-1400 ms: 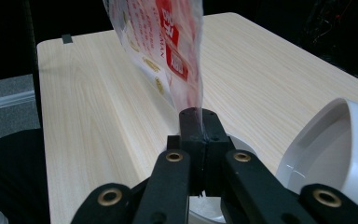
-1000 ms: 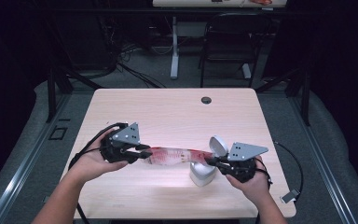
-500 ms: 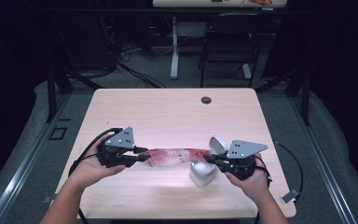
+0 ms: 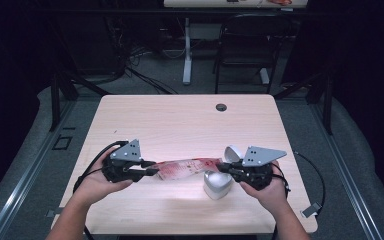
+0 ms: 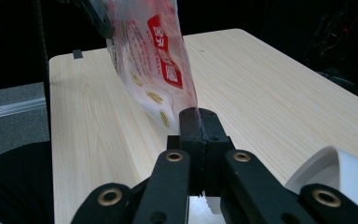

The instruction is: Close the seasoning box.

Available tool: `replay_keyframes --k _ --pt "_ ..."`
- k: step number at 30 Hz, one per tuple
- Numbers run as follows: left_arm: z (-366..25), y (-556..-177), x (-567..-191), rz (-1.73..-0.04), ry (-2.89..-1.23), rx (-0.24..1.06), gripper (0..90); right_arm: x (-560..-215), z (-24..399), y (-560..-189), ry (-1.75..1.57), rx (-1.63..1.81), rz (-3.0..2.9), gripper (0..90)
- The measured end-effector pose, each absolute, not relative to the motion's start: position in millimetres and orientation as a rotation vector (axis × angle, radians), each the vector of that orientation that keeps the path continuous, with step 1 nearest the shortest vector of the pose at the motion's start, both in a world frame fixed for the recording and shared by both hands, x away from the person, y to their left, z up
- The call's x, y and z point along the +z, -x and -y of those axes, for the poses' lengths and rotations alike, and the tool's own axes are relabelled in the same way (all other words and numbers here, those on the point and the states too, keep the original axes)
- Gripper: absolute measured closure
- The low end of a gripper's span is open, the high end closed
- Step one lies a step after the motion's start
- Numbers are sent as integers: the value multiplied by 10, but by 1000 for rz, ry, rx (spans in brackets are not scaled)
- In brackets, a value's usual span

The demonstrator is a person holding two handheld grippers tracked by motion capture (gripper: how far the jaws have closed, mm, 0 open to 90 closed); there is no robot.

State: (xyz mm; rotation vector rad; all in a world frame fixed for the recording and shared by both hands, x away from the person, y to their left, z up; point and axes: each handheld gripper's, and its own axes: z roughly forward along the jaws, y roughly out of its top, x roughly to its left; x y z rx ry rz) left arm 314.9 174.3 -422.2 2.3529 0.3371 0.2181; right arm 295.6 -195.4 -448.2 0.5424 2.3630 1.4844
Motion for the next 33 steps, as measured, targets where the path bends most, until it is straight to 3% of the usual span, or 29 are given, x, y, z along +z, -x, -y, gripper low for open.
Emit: replay_keyframes --k 33 --pt "-1762 -3156 -4651 -423 -2320 173 763 -4027 1654 -2995 -437 1377 -2396 900"
